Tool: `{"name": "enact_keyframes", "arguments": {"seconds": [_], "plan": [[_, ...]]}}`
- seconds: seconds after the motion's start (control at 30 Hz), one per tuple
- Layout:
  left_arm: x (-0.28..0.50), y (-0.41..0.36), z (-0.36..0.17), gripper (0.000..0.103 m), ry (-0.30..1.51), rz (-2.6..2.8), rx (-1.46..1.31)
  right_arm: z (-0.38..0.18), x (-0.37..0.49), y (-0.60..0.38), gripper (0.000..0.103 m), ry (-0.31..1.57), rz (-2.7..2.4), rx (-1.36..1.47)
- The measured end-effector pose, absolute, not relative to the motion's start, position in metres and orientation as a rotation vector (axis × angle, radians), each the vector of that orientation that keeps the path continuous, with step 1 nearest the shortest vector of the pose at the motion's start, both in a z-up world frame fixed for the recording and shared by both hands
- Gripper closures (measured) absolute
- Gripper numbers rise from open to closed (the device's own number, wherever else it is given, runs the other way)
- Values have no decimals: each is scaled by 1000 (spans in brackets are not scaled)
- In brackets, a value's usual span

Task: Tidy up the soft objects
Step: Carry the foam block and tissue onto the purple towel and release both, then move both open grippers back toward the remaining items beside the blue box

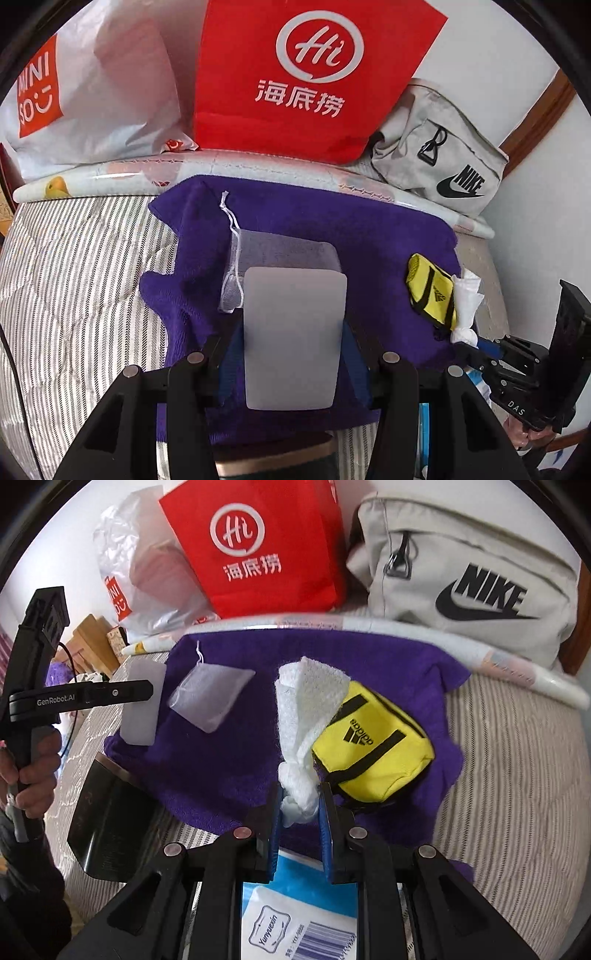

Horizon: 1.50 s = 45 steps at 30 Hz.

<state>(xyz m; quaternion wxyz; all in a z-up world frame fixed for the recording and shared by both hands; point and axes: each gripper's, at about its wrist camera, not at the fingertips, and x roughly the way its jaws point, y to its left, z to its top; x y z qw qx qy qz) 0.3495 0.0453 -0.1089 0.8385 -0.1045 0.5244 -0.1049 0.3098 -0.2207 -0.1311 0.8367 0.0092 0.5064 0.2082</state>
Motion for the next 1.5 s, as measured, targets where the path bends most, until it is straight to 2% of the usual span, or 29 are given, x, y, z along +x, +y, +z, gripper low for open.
{"name": "enact_keyframes", "arguments": {"seconds": [0.4,0.43,0.53,0.57,0.67,0.7,0.97,1.3,1.5], "plan": [[355,37,-131,55,1194,-238,-173,-145,318,-211,83,1131,438,-12],[355,36,-132,52,1202,-239,-174,-145,318,-210,83,1134,438,-20],[356,37,-134,34,1212,-232,-183,-142,314,-207,82,1119,428,-60],[355,38,-134,32,1210,-227,-184,-142,315,-206,78,1115,424,-71],[351,38,-130,28,1201,-226,-172,-136,311,-206,54,1090,406,-93],[348,39,-128,28,1201,-215,-162,-134,310,-207,51,1080,402,-95],[315,52,-103,29,1143,-204,-193,-109,282,-215,51,1018,396,-69],[222,55,-60,30,1025,-255,-177,-64,198,-226,51,904,416,-19],[168,43,-60,30,1008,-290,-138,-62,146,-227,51,897,448,-1]]}}
